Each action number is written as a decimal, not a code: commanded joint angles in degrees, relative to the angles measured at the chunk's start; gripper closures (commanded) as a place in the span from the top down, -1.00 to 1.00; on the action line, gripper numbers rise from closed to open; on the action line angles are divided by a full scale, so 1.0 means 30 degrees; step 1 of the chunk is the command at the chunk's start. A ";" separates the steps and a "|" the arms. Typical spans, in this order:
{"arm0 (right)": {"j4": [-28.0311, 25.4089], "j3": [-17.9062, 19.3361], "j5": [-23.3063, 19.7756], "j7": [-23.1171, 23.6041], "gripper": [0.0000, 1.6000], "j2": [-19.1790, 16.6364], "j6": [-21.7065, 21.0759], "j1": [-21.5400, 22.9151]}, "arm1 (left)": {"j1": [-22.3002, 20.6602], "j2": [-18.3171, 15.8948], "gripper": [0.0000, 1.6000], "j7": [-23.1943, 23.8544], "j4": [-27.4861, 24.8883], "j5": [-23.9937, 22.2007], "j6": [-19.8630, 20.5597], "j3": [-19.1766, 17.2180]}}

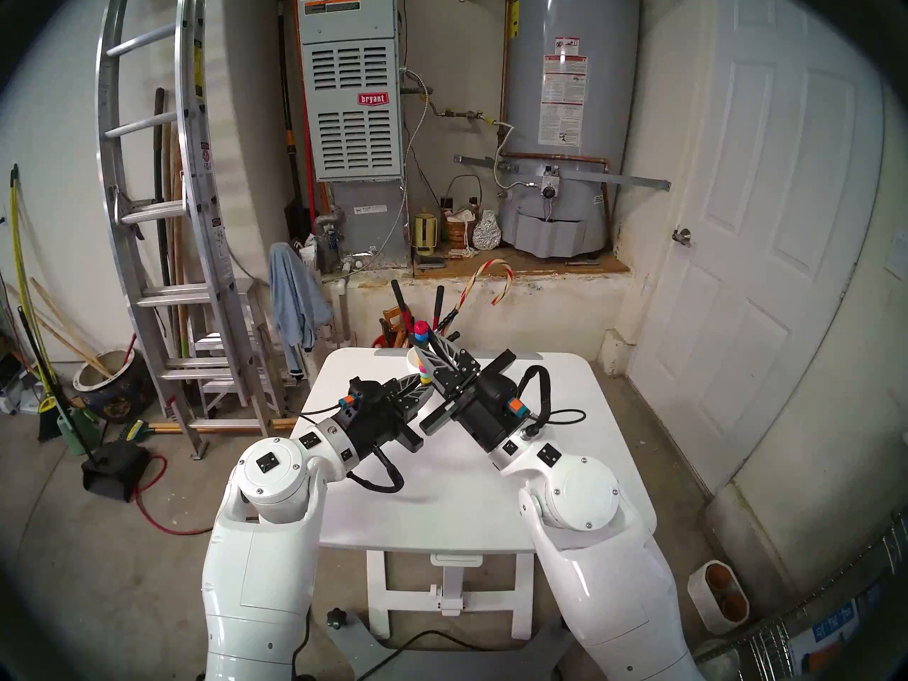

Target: Switch the marker to another color

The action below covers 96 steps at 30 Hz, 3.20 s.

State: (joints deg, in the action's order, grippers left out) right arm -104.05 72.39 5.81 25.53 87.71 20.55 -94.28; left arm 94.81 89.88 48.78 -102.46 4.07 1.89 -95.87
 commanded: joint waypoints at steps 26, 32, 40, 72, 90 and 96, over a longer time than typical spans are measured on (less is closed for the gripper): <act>0.1257 0.0031 0.0499 -0.0894 -1.00 0.0300 0.1162 0.0197 | 0.0092 0.0294 -1.00 0.0895 -0.1260 0.0250 -0.0238 -0.0081; 0.0747 0.0179 0.0150 -0.0715 0.00 0.0271 0.0703 0.0123 | -0.0084 0.0374 -1.00 0.0620 -0.0792 0.0511 -0.0453 -0.0147; 0.0246 0.0507 -0.0482 -0.0645 1.00 0.0442 0.0597 -0.0088 | -0.0029 0.0309 -1.00 0.0510 -0.0731 0.0409 -0.0505 -0.0225; -0.2960 0.6208 -0.7653 -0.0217 1.00 -0.1232 -0.2618 -0.2753 | -0.0565 0.0411 -1.00 0.0160 0.0015 -0.0251 -0.1521 -0.1077; -0.0887 0.7184 -0.7502 0.1140 1.00 -0.1659 -0.0910 -0.4950 | -0.3989 0.1126 -1.00 -0.1901 0.0652 -0.1489 -0.0404 -0.0080; -0.0584 0.7252 -0.7459 0.1426 1.00 -0.1726 -0.0224 -0.5154 | -0.5047 0.1303 -1.00 -0.2822 0.2363 -0.1209 -0.0467 0.0512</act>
State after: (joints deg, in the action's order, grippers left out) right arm -105.69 94.25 -16.71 28.83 82.56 16.73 -109.16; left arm 85.42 92.77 43.39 -99.14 0.28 0.95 -96.30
